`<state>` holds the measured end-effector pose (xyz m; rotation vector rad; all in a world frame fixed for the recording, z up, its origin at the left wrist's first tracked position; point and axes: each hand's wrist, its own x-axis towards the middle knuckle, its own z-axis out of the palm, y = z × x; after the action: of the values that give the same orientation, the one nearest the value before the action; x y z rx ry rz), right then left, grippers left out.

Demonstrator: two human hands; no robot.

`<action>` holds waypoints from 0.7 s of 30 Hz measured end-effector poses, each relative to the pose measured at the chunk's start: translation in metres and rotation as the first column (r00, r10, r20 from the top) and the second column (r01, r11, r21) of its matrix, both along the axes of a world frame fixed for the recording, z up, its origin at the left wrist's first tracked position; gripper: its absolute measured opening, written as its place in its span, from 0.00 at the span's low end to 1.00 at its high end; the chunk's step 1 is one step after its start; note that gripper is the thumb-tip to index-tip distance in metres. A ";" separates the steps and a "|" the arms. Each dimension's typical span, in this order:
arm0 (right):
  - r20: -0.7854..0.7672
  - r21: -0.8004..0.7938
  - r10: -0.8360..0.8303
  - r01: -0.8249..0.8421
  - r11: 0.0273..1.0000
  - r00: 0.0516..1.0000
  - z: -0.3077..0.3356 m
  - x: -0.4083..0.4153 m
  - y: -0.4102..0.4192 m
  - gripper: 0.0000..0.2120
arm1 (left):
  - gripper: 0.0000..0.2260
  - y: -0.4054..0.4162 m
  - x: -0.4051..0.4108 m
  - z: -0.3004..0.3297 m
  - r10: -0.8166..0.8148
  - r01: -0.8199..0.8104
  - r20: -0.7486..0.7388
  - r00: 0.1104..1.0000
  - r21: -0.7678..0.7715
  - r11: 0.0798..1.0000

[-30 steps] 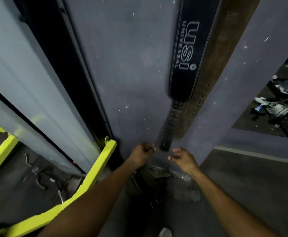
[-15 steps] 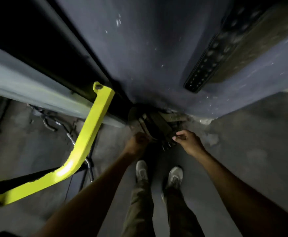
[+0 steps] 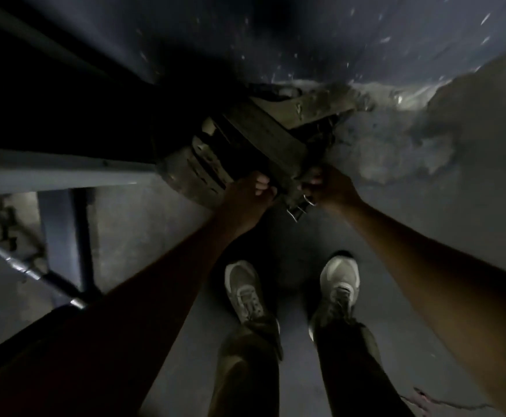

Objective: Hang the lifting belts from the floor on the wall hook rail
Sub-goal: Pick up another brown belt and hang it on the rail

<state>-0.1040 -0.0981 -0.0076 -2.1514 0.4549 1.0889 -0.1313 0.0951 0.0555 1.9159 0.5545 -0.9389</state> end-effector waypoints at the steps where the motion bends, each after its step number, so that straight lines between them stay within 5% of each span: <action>1: 0.007 -0.013 0.012 -0.012 1.000 1.000 -0.021 0.006 0.002 0.23 | 0.15 -0.002 0.003 -0.017 -0.043 0.043 0.014 0.999 0.016 0.999; 6: 0.107 -0.098 0.141 -0.131 0.987 0.984 -0.092 0.038 0.017 0.51 | 0.17 -0.001 0.013 -0.081 -0.224 0.207 0.136 0.965 0.125 0.970; 9: 0.167 -0.185 0.300 -0.270 0.945 0.939 -0.111 0.044 0.020 0.56 | 0.16 -0.003 0.013 -0.098 -0.236 0.212 0.172 0.956 0.148 0.966; 17: 0.186 -0.399 0.580 -0.478 0.782 0.793 -0.039 0.043 0.005 0.50 | 0.15 -0.002 0.014 -0.056 -0.189 0.166 0.180 0.965 0.139 0.976; 21: 0.487 -0.482 0.604 -0.382 0.788 0.631 0.038 0.048 -0.007 0.23 | 0.16 0.002 0.042 0.010 -0.206 0.176 0.257 0.944 0.136 0.975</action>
<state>-0.0563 -0.1055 0.0301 -2.8798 -0.3377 0.4859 -0.0898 0.0966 0.0659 2.1855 0.2674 -0.7609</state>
